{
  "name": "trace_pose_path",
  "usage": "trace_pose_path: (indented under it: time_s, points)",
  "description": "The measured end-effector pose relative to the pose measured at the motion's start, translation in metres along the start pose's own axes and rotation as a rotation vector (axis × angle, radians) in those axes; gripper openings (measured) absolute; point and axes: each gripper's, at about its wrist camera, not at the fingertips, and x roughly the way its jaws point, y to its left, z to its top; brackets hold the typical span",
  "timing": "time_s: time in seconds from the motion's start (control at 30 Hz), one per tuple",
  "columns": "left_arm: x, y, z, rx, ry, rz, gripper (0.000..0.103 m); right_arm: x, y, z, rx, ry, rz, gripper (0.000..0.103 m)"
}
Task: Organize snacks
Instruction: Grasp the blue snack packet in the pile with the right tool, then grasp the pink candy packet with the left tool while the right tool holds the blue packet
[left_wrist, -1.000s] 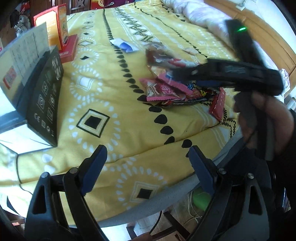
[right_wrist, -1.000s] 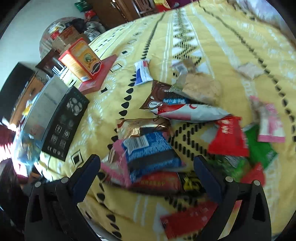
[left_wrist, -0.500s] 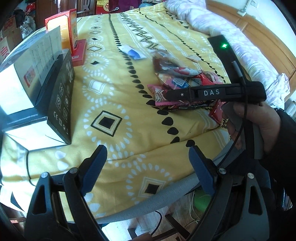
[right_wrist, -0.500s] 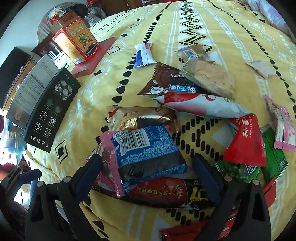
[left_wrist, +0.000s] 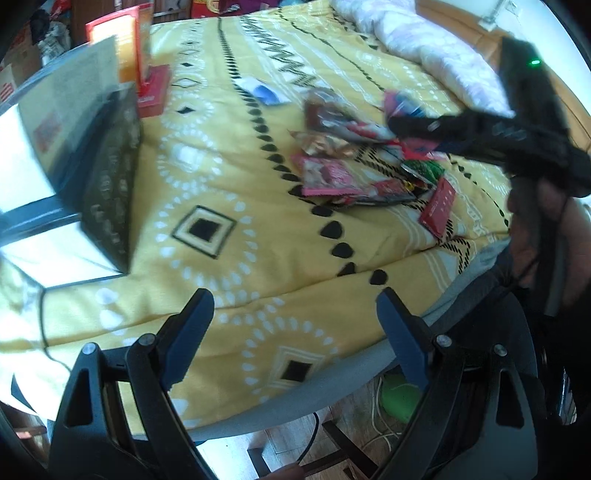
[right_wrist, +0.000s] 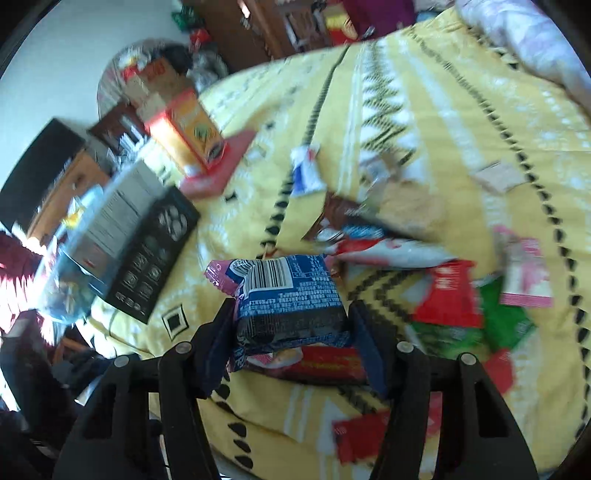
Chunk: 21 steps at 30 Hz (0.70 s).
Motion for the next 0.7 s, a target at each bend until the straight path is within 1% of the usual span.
trace_pose_path:
  time_s: [0.1,0.17,0.23,0.33,0.4,0.53,0.63,0.67,0.7]
  points:
    - [0.004,-0.014,0.005,0.045,-0.005,-0.009,0.09,-0.027,-0.019,-0.009,0.055,-0.047,-0.019,0.064]
    - [0.007,-0.018,0.014,0.053,-0.01,-0.015,0.09,-0.04,-0.035,-0.016,0.097,-0.058,-0.051,0.064]
    - [0.008,-0.017,0.027,0.036,-0.026,-0.029,0.09,-0.046,-0.057,-0.024,0.153,-0.054,-0.083,0.064]
    - [0.014,-0.012,0.049,-0.012,-0.056,-0.031,0.09,-0.052,-0.083,-0.036,0.22,-0.05,-0.096,0.065]
    - [0.026,-0.008,0.066,-0.04,-0.061,-0.017,0.09,-0.052,-0.094,-0.042,0.242,-0.048,-0.094,0.065]
    - [0.054,-0.011,0.087,-0.077,-0.022,-0.011,0.09,-0.048,-0.099,-0.048,0.228,-0.047,-0.08,0.066]
    - [0.08,-0.02,0.096,-0.069,0.021,-0.007,0.089,-0.046,-0.1,-0.05,0.209,-0.052,-0.077,0.066]
    - [0.087,-0.022,0.095,-0.065,0.038,0.006,0.088,-0.045,-0.101,-0.05,0.208,-0.051,-0.075,0.066]
    - [0.094,-0.023,0.095,-0.062,0.052,0.018,0.084,-0.044,-0.102,-0.05,0.209,-0.049,-0.073,0.066]
